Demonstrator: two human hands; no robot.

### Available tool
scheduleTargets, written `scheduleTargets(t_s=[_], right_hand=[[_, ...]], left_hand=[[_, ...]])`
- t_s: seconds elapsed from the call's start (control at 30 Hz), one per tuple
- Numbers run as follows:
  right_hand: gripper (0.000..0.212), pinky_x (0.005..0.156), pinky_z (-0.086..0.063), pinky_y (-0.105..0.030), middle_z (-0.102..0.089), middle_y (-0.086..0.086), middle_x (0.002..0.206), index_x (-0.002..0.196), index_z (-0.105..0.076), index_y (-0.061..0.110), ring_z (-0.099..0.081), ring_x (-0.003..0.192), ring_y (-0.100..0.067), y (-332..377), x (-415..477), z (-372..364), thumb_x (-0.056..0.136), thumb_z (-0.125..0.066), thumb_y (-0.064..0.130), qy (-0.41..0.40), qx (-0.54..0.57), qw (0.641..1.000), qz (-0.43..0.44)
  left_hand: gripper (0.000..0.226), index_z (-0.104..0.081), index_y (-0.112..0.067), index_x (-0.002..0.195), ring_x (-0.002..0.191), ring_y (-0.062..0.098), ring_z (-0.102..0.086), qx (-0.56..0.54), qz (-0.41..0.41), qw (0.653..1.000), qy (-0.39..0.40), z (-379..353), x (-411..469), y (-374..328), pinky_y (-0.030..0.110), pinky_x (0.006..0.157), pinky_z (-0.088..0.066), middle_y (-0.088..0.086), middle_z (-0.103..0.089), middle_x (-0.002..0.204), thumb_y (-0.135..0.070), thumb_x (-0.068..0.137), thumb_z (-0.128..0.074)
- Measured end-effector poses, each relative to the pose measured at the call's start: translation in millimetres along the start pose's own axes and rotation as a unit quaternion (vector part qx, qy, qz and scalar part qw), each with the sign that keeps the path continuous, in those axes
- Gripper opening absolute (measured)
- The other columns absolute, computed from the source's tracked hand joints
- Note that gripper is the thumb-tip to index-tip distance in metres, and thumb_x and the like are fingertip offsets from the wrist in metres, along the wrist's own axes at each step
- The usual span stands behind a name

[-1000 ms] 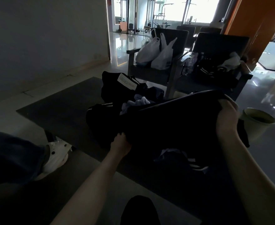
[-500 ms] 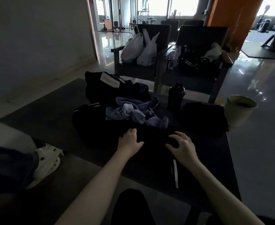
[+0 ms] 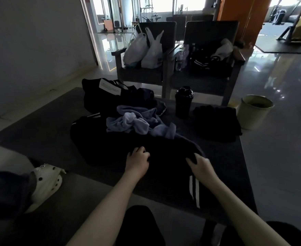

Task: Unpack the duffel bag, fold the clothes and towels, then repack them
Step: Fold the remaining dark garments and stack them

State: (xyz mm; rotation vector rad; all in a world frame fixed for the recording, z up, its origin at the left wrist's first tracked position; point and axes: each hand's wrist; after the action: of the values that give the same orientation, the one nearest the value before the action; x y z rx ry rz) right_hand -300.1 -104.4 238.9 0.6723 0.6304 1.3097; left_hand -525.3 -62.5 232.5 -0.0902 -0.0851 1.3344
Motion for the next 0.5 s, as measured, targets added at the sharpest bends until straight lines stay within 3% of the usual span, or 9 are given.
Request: scheduleTargets(t_s=[0.1, 0.2, 0.27, 0.33, 0.4, 0.43, 0.5], right_hand=[[0.019, 0.072, -0.05, -0.033, -0.064, -0.003, 0.089, 0.103, -0.062, 0.01, -0.062, 0.08, -0.018, -5, 1, 24, 0.096, -0.051, 0.024, -0.07, 0.08, 0.993, -0.057], [0.013, 0.076, -0.054, -0.038, -0.065, -0.004, 0.091, 0.098, -0.058, 0.015, -0.064, 0.084, -0.021, -5, 1, 31, 0.093, -0.056, 0.026, -0.073, 0.072, 0.993, -0.062], [0.041, 0.09, -0.049, -0.035, -0.06, 0.0, 0.111, 0.122, -0.053, 0.017, -0.058, 0.105, -0.019, -1, 1, 28, 0.085, -0.066, 0.029, -0.046, 0.037, 0.998, -0.017], [0.079, 0.107, -0.036, -0.037, -0.044, 0.001, 0.138, 0.142, -0.037, 0.021, -0.039, 0.128, -0.017, 8, 1, 24, 0.075, -0.077, 0.032, 0.004, 0.009, 0.997, 0.082], [0.093, 0.108, -0.031, -0.033, -0.04, 0.006, 0.14, 0.146, -0.03, 0.022, -0.035, 0.129, -0.01, 21, -2, 18, 0.069, -0.081, 0.036, 0.053, 0.006, 0.986, 0.157], [0.087, 0.102, -0.035, -0.029, -0.048, 0.006, 0.134, 0.144, -0.036, 0.022, -0.042, 0.122, -0.009, 26, -3, 15, 0.07, -0.08, 0.036, 0.055, 0.013, 0.984, 0.168], [0.045, 0.081, -0.047, -0.029, -0.066, 0.0, 0.104, 0.121, -0.059, 0.015, -0.06, 0.095, -0.013, 34, -2, 16, 0.079, -0.073, 0.025, 0.026, 0.056, 0.986, 0.153]], left_hand=[[0.025, -0.061, -0.02, 0.111, 0.108, 0.024, -0.054, -0.111, 0.01, 0.994, -0.015, 13, 5, -7, 0.036, 0.095, -0.038, 0.003, -0.061, 0.115, -0.017, 0.094, -0.044], [0.018, -0.062, -0.017, 0.105, 0.094, 0.027, -0.062, -0.237, 0.014, 0.971, -0.013, 34, 7, -17, 0.033, 0.083, -0.047, 0.008, -0.067, 0.101, -0.019, 0.096, -0.046], [0.016, -0.063, -0.013, 0.098, 0.088, 0.025, -0.063, -0.316, -0.001, 0.949, -0.019, 50, 9, -30, 0.03, 0.077, -0.047, 0.008, -0.066, 0.091, -0.017, 0.096, -0.048], [0.018, -0.063, -0.009, 0.092, 0.082, 0.021, -0.061, -0.393, -0.006, 0.92, -0.003, 66, 12, -48, 0.03, 0.075, -0.045, 0.006, -0.064, 0.085, -0.016, 0.096, -0.047], [0.022, -0.063, -0.001, 0.093, 0.077, 0.018, -0.057, -0.471, -0.002, 0.882, 0.024, 81, 13, -65, 0.028, 0.072, -0.044, 0.008, -0.061, 0.082, -0.013, 0.097, -0.045], [0.022, -0.062, 0.002, 0.095, 0.074, 0.016, -0.055, -0.496, 0.002, 0.868, 0.038, 87, 13, -72, 0.026, 0.069, -0.044, 0.009, -0.059, 0.081, -0.012, 0.097, -0.045], [0.022, -0.062, 0.002, 0.097, 0.066, 0.012, -0.053, -0.522, 0.009, 0.85, 0.07, 97, 11, -81, 0.021, 0.061, -0.042, 0.007, -0.056, 0.077, -0.013, 0.097, -0.047]])
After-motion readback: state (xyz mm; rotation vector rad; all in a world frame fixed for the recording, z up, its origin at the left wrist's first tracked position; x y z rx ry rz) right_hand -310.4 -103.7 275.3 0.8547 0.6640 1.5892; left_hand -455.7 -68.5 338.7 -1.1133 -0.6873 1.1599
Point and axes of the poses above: each hand's wrist, its own x-axis towards the middle knuckle, its own z-axis out of the back of the hand, y = z × x
